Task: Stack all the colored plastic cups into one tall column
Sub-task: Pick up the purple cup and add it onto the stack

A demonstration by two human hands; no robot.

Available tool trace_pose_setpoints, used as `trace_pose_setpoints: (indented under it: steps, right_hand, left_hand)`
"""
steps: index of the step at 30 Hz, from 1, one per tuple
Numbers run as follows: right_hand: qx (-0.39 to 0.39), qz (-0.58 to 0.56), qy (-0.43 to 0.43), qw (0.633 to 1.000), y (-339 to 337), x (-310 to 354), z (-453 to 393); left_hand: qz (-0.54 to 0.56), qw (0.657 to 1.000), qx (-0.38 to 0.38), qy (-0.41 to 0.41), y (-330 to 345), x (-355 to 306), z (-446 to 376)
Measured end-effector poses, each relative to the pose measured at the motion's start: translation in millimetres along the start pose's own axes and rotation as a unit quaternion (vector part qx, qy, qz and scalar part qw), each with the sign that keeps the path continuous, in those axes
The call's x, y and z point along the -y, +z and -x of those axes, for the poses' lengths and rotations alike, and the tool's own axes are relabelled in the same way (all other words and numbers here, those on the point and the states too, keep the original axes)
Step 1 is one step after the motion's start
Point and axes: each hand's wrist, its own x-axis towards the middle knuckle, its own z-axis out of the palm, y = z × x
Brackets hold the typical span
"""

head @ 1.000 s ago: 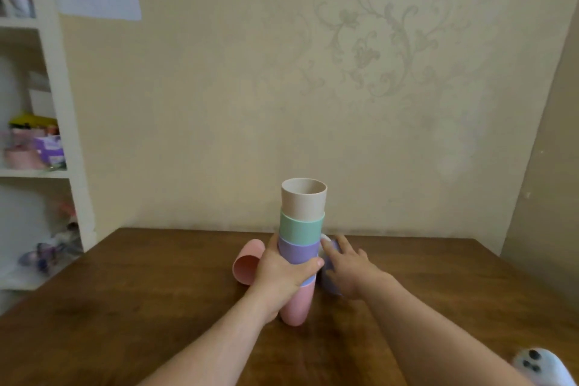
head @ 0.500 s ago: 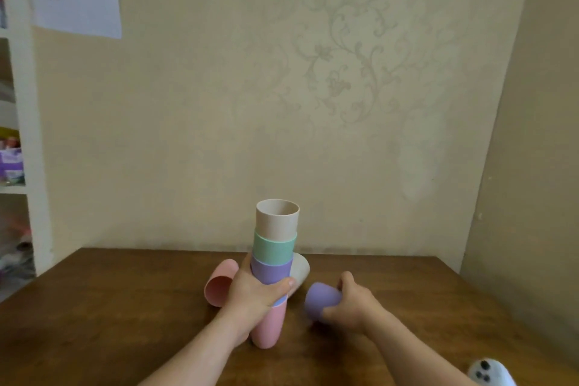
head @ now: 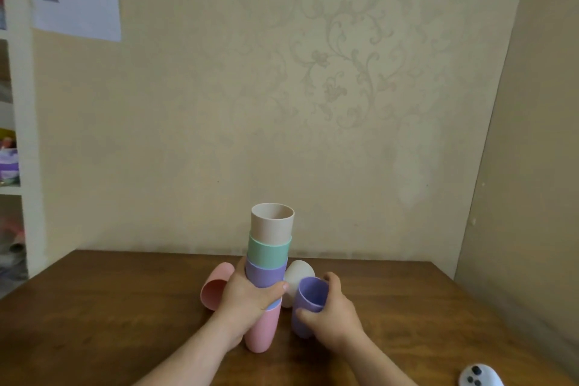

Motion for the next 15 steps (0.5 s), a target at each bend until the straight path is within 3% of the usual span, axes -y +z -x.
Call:
trace_pose_setpoints:
  steps: [15]
  right_hand:
    - [-0.023, -0.009, -0.040, 0.999, 4.4, 1.1, 1.2]
  left_hand:
    - [0.018, 1.000, 0.005, -0.001, -0.8, -4.5, 4.9]
